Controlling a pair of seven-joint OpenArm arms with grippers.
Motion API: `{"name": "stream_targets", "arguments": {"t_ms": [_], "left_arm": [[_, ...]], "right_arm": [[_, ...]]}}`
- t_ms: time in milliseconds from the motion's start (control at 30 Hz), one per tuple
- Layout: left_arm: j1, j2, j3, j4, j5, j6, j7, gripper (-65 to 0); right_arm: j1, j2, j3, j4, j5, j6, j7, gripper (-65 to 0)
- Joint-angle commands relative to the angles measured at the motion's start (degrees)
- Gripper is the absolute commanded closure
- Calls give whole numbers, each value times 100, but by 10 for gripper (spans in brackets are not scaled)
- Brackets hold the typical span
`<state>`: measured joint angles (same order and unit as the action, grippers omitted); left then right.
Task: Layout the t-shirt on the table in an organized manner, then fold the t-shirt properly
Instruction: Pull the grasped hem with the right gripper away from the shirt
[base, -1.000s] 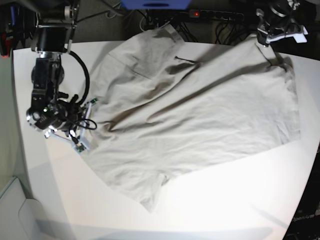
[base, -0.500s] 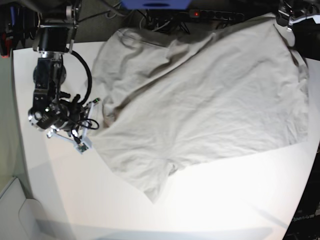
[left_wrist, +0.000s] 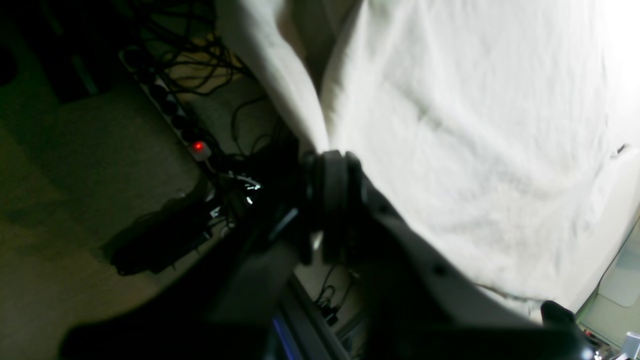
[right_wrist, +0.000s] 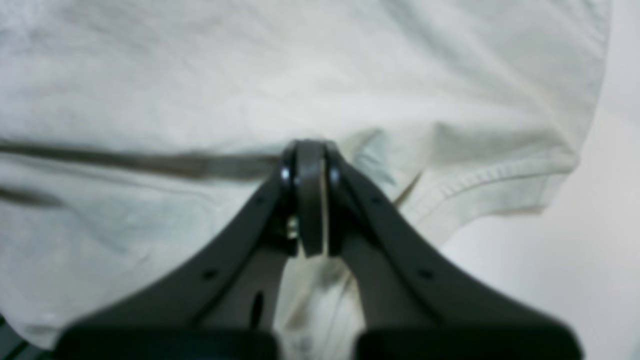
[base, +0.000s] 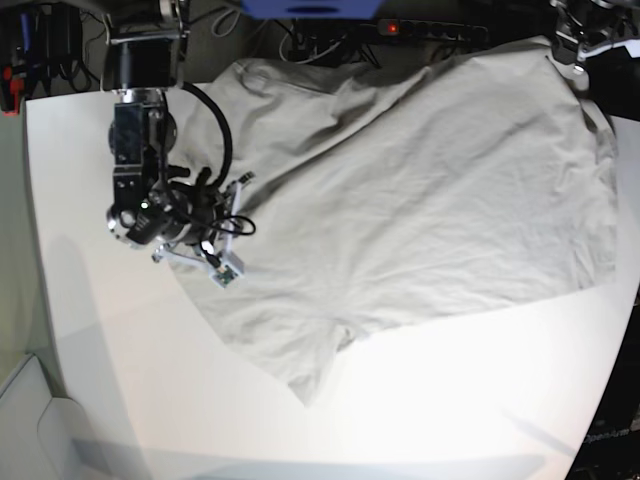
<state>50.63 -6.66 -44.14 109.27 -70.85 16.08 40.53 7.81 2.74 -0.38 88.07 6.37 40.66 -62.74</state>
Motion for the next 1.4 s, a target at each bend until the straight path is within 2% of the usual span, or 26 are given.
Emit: {"name": "stream_targets", "arguments": {"t_ms": [0, 100, 200, 300, 567, 700, 867, 967, 1133, 1367], "left_arm": [[102, -33, -56, 92, -366, 120, 153, -5], [14, -33, -100, 75, -366, 120, 857, -22], [-268, -33, -109, 22, -313, 164, 1498, -108], [-399, 55, -109, 13, -295, 137, 1903, -180], [-681, 107, -100, 13, -348, 129, 2905, -184], [-690, 116, -100, 84, -383, 129, 3010, -184], [-857, 55, -100, 84, -1051, 155, 3028, -184], [-1147, -95, -100, 75, -1403, 164, 3028, -183], [-1744, -104, -109, 4, -1415, 173, 3002, -183], [-2597, -192, -215, -620, -1218, 173, 2975, -183]], "right_arm": [[129, 29, 7, -73, 53, -66, 125, 0], [260, 55, 16, -434, 53, -66, 248, 0], [322, 55, 34, -645, 53, -66, 274, 0], [322, 55, 16, -636, 53, -66, 283, 0], [454, 161, -1, -680, 53, -66, 327, 0], [480, 266, 25, -724, 44, -66, 582, 0], [911, 477, 51, -1656, 44, -66, 845, 0], [1192, 600, 51, -2385, 44, -66, 1197, 0], [1456, 943, 51, -3194, 44, -66, 1725, 0], [1834, 1277, 51, -3634, 53, -66, 2094, 0]]}}
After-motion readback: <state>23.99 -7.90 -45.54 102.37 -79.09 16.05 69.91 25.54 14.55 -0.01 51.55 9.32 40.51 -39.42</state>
